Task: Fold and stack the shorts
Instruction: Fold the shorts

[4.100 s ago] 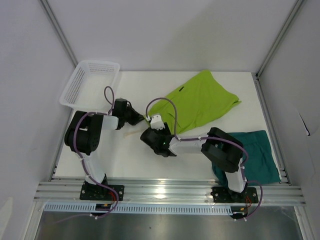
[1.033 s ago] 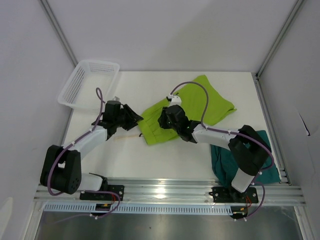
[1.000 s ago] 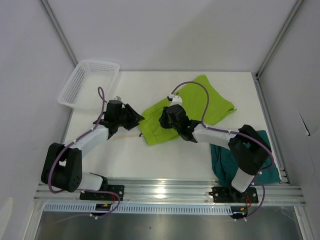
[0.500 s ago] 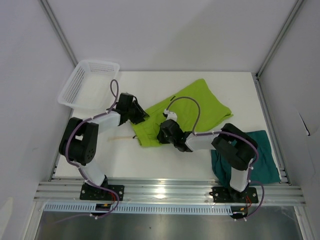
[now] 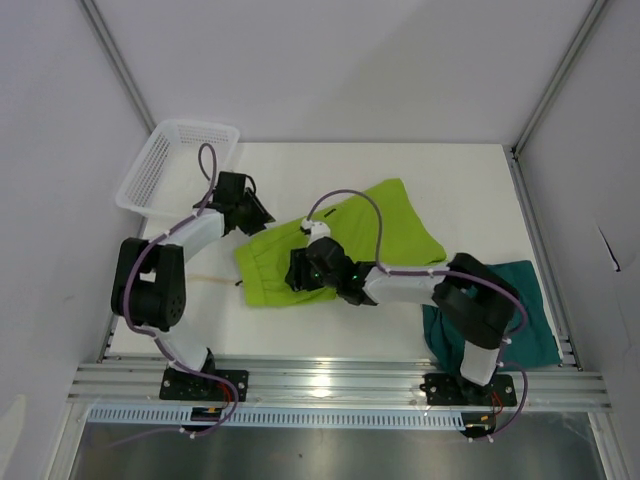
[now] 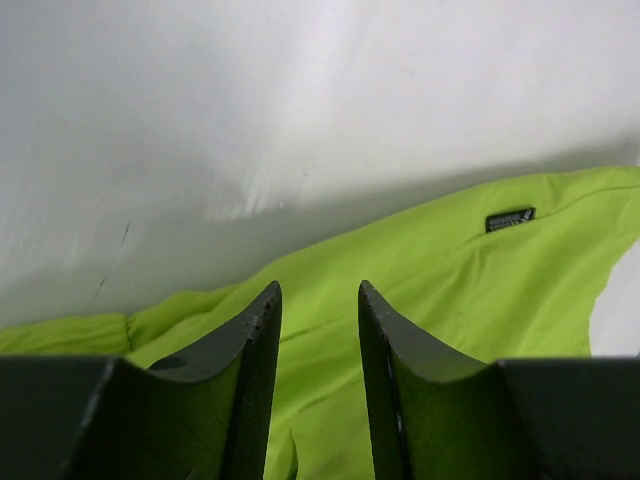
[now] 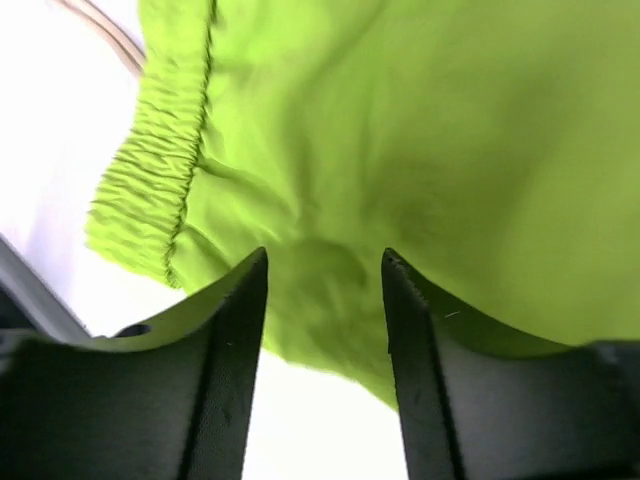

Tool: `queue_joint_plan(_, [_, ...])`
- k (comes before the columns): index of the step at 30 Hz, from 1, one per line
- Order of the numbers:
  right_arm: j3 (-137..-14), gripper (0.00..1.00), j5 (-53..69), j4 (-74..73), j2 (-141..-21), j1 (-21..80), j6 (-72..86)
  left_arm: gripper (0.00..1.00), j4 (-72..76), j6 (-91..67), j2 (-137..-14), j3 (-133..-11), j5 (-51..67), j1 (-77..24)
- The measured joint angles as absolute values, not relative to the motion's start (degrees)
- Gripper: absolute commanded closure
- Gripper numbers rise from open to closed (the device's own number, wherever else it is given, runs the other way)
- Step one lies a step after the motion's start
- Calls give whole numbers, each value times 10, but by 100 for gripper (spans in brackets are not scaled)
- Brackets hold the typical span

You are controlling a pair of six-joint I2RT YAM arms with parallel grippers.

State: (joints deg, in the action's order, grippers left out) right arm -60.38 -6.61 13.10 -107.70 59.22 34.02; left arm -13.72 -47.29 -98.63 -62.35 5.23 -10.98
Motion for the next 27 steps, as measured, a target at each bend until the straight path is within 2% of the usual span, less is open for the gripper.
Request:
queue_joint_plan(4, [-560, 27, -48, 100, -956, 532, 332, 59, -169, -455, -930, -625, 49, -110])
queue_joint_plan(7, [-528, 21, -47, 72, -857, 469, 336, 58, -170, -450, -866, -609, 50, -110])
queue_joint_plan(11, [-484, 15, -53, 18, -760, 373, 356, 57, -155, -452, -744, -519, 59, -115])
queue_joint_plan(18, [-390, 14, -27, -94, -686, 271, 434, 54, -153, -486, -626, -377, 79, -147])
queue_joint_plan(27, [-350, 13, -37, -196, -631, 280, 624, 45, -189, -527, -479, -256, 81, -155])
